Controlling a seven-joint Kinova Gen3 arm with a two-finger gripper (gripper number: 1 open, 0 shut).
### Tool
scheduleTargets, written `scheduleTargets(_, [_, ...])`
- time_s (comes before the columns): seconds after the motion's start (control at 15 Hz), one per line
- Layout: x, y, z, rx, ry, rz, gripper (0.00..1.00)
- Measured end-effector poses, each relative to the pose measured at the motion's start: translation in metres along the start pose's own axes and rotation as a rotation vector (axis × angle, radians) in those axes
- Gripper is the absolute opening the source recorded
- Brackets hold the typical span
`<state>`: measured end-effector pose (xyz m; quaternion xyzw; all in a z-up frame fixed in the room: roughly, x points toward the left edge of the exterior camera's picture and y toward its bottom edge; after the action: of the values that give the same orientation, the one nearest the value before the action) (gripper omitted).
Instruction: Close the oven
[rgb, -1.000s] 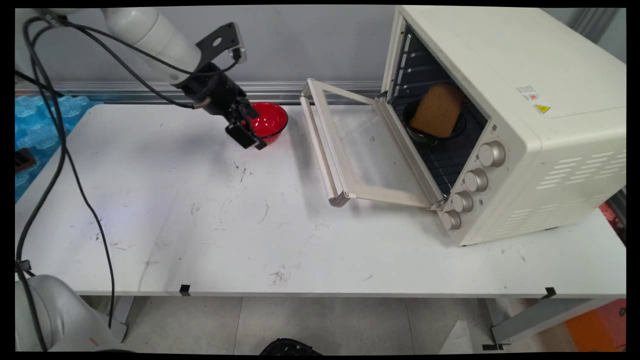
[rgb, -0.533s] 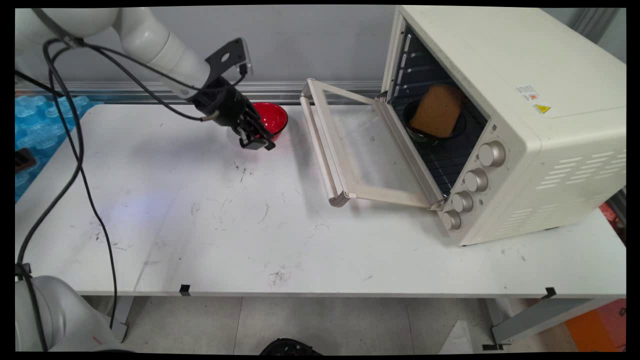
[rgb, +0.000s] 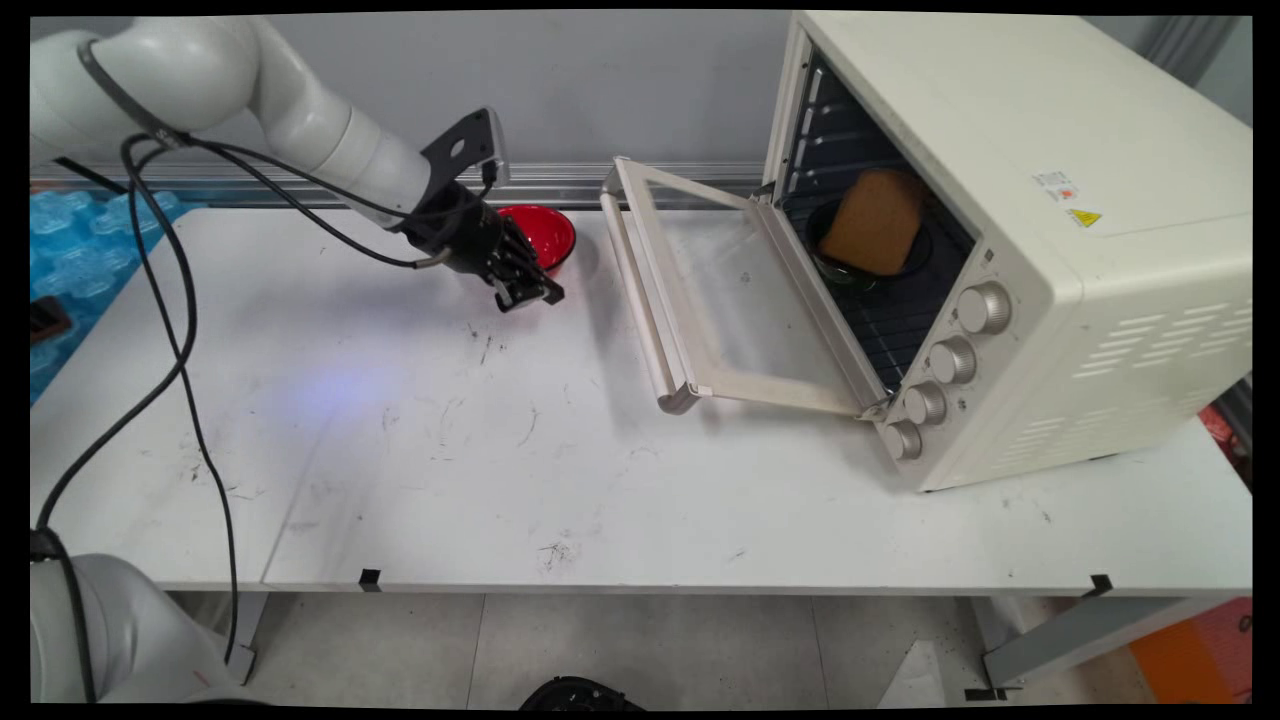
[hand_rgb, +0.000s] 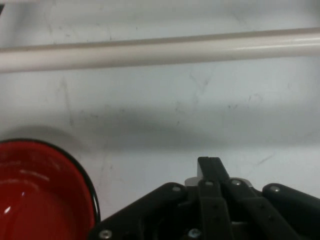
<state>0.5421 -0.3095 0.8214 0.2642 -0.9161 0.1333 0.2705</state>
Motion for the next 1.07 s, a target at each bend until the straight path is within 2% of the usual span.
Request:
scheduleTargets(0.4, [-0.007, 0.001, 0.019, -0.02, 0.063, 0.016, 0.0])
scheduleTargets(1.07, [-0.005, 0.006, 0.05, -0.053, 0.148, -0.04, 0.0])
